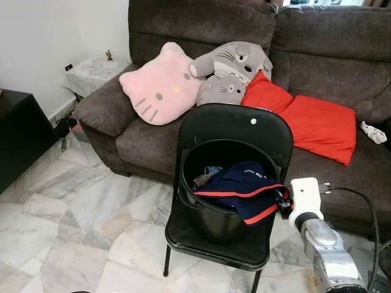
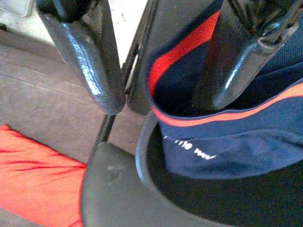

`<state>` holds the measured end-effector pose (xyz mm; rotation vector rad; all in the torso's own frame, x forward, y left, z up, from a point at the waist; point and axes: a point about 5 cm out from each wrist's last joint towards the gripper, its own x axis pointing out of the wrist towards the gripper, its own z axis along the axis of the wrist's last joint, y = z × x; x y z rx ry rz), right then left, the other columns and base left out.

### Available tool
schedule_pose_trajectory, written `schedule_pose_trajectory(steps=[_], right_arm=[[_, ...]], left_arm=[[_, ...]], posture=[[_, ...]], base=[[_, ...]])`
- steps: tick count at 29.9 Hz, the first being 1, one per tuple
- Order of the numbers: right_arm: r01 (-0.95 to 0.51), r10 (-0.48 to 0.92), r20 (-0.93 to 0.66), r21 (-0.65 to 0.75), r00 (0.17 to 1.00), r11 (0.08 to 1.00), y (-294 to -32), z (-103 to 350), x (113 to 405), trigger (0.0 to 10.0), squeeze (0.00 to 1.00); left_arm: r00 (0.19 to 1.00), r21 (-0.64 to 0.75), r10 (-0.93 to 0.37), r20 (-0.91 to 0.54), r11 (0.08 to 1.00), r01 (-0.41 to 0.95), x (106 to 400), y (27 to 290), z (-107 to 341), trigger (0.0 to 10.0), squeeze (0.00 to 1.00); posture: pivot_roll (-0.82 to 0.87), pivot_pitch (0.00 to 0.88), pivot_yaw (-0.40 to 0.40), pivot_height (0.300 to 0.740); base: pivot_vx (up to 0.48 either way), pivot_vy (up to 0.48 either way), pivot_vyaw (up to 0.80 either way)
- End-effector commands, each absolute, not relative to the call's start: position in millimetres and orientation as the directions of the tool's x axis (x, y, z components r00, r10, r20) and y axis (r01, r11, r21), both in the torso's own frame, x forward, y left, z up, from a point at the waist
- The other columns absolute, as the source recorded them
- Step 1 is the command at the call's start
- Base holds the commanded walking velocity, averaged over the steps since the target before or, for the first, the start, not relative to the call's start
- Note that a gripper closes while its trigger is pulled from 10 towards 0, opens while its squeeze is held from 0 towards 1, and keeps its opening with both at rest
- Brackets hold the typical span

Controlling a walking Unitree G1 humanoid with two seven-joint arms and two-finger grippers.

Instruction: Hang hanger

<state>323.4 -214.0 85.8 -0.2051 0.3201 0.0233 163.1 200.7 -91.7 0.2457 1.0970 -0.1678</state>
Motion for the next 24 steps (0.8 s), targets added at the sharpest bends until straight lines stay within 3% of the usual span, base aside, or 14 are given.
schedule_pose_trajectory(steps=[1,15,24], right_arm=[[-0.069,0.002,-0.315,-0.203,0.949,0.977,-213,85,326,10.0,0.0],[-0.102,0.061,-0.289,-0.132,0.955,0.986,-200,81,338,10.0,0.0],[-0.001,-0.046,-0.322,-0.144,0.945,0.99,-212,76,339,10.0,0.0]], left_arm=[[0.425,0.125,0.005,-0.905,0.959,0.256,157,207,-94,10.0,0.0],[0.425,0.126,0.004,-0.905,0.957,0.261,157,207,-93,10.0,0.0],[0.425,0.126,0.003,-0.905,0.957,0.263,157,207,-93,10.0,0.0]], posture=[[-0.11,0.102,0.05,0.74],[-0.1,0.104,0.053,0.74],[-0.09,0.103,0.054,0.74]], base=[[0.0,0.0,0.0],[0.0,0.0,0.0],[0.0,0.0,0.0]])
